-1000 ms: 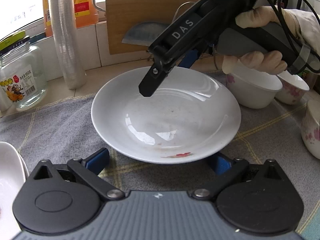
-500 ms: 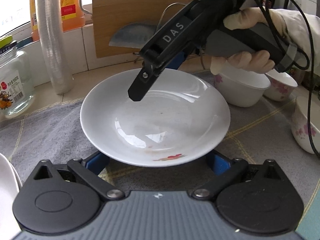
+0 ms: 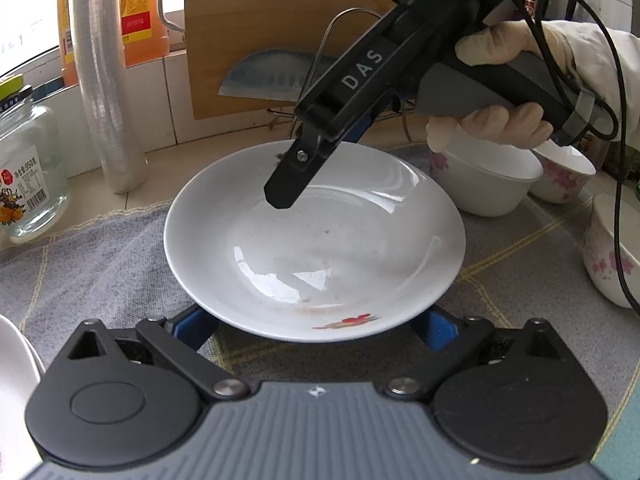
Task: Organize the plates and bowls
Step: 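Lift and carry the plate with both tools toward the plate stack by the sink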
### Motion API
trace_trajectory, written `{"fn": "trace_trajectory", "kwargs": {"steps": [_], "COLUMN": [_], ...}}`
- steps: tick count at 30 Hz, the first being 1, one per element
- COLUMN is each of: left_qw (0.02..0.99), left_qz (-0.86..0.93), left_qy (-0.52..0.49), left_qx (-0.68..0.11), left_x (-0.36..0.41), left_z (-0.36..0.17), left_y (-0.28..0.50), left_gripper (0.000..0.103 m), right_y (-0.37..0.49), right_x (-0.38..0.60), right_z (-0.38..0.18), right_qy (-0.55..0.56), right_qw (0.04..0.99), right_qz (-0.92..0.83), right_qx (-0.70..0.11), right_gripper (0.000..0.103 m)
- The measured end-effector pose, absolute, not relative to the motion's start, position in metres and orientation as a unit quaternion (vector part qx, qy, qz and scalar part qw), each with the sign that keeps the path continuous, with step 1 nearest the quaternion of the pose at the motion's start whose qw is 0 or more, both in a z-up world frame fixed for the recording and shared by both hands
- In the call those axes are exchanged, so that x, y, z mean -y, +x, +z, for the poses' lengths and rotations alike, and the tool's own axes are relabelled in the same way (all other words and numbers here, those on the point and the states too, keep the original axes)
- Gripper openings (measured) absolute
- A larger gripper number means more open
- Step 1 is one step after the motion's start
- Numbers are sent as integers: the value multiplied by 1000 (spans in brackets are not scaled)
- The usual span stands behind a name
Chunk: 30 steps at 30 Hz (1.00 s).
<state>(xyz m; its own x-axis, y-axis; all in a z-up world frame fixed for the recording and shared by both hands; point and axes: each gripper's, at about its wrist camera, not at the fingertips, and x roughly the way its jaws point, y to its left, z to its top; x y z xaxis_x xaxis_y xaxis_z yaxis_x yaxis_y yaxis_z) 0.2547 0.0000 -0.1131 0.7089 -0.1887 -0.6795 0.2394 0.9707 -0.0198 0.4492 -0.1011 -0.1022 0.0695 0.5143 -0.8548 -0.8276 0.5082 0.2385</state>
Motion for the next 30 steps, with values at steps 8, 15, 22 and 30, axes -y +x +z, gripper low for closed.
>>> {"fn": "trace_trajectory", "kwargs": {"steps": [8,15,22,30], "left_qw": [923,923,922,921], "left_qz": [-115,-115,-110,-116], "left_qy": [38,40,47,47], "left_qx": [-366,-366,-369,-369], "left_x": [1,1,3,-1], "left_z": [-112,-112,-110,-106], "left_y": [257,256,254,248], "left_gripper": [100,100,100,100], "right_y": [453,457,456,452], "right_x": [104,107,109,112], "right_z": [-101,-100,-98,-97], "right_qy": [-145,-128,-122,-115], "right_qw": [707,701,699,696], "right_qz": [476,479,480,485], "right_qx": [-502,-513,-515,-517], "right_gripper": [103,103,103,103]}}
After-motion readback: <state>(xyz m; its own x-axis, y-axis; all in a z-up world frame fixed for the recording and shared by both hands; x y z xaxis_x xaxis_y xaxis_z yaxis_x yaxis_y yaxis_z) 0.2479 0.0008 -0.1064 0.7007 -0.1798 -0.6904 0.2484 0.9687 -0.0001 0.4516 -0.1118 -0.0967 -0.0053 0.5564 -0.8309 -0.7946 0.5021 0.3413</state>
